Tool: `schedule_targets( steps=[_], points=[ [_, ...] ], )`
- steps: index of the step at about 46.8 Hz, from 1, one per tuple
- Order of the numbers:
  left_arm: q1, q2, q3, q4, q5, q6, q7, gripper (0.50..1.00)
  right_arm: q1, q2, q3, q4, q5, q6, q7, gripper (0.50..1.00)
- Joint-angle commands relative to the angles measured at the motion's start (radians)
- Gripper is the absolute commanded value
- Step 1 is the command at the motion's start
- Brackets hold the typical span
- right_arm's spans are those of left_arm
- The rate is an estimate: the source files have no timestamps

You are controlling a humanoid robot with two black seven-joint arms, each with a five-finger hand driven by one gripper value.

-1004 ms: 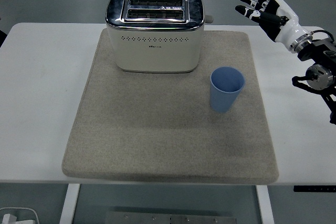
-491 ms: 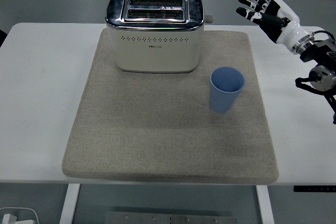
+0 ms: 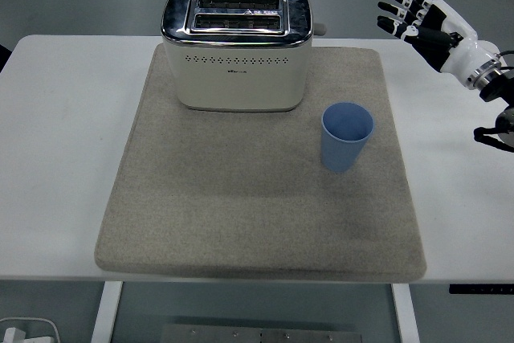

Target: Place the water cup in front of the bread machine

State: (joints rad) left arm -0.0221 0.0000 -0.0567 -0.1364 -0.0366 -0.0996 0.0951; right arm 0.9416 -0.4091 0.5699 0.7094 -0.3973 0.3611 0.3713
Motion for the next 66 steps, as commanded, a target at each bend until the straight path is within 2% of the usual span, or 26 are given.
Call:
schedule_targets(
  steps=[1, 13, 24, 40, 44, 51, 58, 66],
  points=[
    [-0.001, 0.000, 0.000, 0.000, 0.000, 0.000, 0.000, 1.000, -0.018, -0.042, 0.008, 0.041, 0.002, 0.001, 0.000, 0.938],
    [-0.001, 0.000, 0.000, 0.000, 0.000, 0.000, 0.000, 1.000, -0.078, -0.135, 0.016, 0.145, 0.003, 0.002, 0.005, 0.938],
    [-0.001, 0.000, 0.000, 0.000, 0.000, 0.000, 0.000, 1.000, -0.133, -0.181, 0.011, 0.257, -0.008, -0.013, 0.008, 0.940],
    [-0.001, 0.000, 0.000, 0.000, 0.000, 0.000, 0.000, 1.000, -0.196, -0.287, -0.002, 0.423, -0.166, -0.048, 0.011, 0.940],
    [0.001, 0.000, 0.000, 0.000, 0.000, 0.000, 0.000, 1.000, -0.208, -0.295, -0.002, 0.432, -0.189, -0.051, 0.011, 0.940],
    [-0.001, 0.000, 0.000, 0.000, 0.000, 0.003, 0.000, 1.000, -0.244, -0.278, -0.002, 0.433, -0.302, -0.099, 0.015, 0.940],
    [-0.001, 0.000, 0.000, 0.000, 0.000, 0.000, 0.000, 1.000, -0.271, -0.251, -0.004, 0.435, -0.403, -0.145, 0.051, 0.940],
    [-0.001, 0.000, 0.000, 0.000, 0.000, 0.000, 0.000, 1.000, -0.297, -0.261, -0.005, 0.478, -0.423, -0.171, 0.052, 0.938]
  ],
)
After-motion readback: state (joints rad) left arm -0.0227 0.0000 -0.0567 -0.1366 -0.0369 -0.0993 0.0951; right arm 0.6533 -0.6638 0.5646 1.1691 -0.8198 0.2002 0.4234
